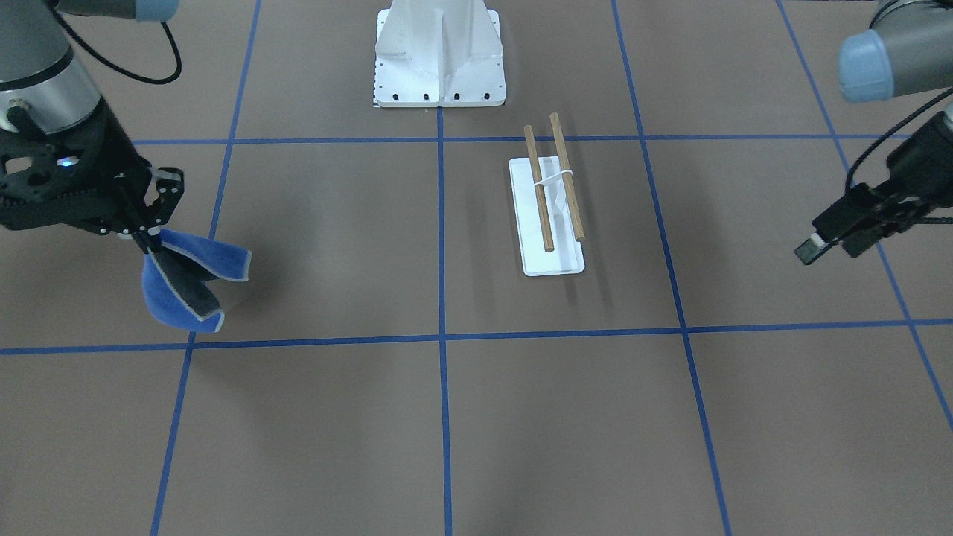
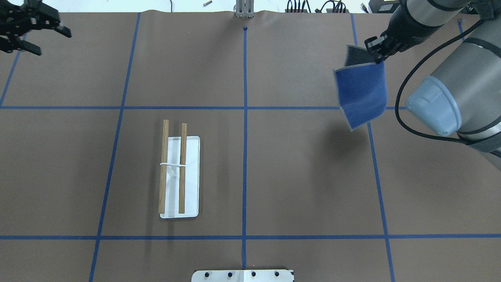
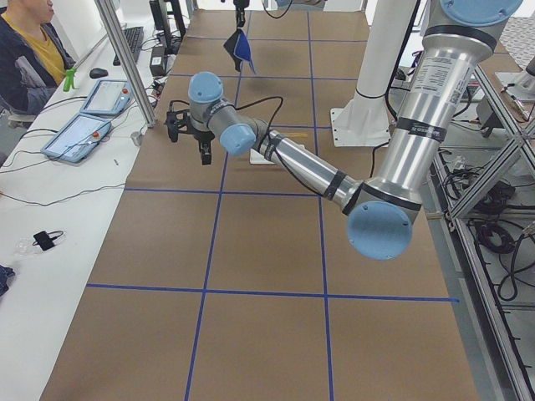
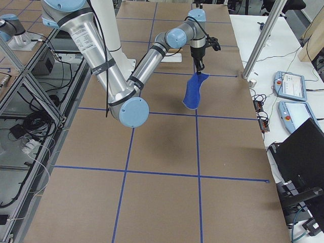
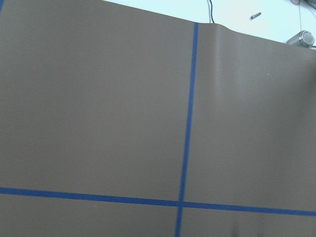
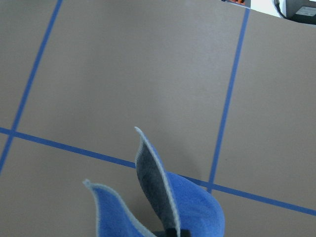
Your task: Hang towel on rack
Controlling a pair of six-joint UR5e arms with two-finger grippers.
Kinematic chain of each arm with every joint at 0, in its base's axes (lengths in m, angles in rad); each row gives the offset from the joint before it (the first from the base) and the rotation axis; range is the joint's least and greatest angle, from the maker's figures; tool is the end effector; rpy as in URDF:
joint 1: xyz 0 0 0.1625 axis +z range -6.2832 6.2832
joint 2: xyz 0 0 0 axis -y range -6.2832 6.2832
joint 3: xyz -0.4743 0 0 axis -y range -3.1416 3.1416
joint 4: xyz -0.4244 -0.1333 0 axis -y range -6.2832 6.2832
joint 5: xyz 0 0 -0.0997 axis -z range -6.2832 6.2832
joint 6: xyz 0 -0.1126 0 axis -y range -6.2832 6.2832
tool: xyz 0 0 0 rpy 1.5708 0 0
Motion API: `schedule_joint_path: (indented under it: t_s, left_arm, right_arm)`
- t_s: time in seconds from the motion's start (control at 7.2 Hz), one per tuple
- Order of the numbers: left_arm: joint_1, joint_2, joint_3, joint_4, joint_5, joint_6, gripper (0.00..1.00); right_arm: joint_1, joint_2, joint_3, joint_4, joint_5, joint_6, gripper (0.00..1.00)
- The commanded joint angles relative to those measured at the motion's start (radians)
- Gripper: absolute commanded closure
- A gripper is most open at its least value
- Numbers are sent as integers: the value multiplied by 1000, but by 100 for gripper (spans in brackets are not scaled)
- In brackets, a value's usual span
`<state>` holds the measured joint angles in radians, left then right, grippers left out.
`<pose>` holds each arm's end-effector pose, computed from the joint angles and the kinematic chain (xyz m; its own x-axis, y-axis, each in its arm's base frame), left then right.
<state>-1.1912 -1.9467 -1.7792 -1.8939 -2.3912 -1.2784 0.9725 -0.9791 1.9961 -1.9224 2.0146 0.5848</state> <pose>0.1935 -0.6226 0.3383 0.3395 -0.3205 -0.8843 0.3363 0.9194 -0.2042 -0.2841 -0.5676 0.2136 0.7423 -0.2479 0.6225 0.0399 0.9437 0.3283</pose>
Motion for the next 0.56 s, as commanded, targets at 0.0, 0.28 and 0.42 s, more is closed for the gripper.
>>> schedule_joint_path:
  t_s: [0.0, 0.28, 0.42]
  left_arm:
    - [148, -151, -2, -20, 1, -520, 2]
    - [250, -247, -5, -60, 6, -839, 2]
    - [299, -256, -5, -121, 9, -948, 2]
  right_arm:
    - [-96, 115, 24, -42, -92, 84, 100]
    - [-162, 218, 0, -90, -158, 84, 100]
    - [-175, 264, -37, -90, -169, 85, 100]
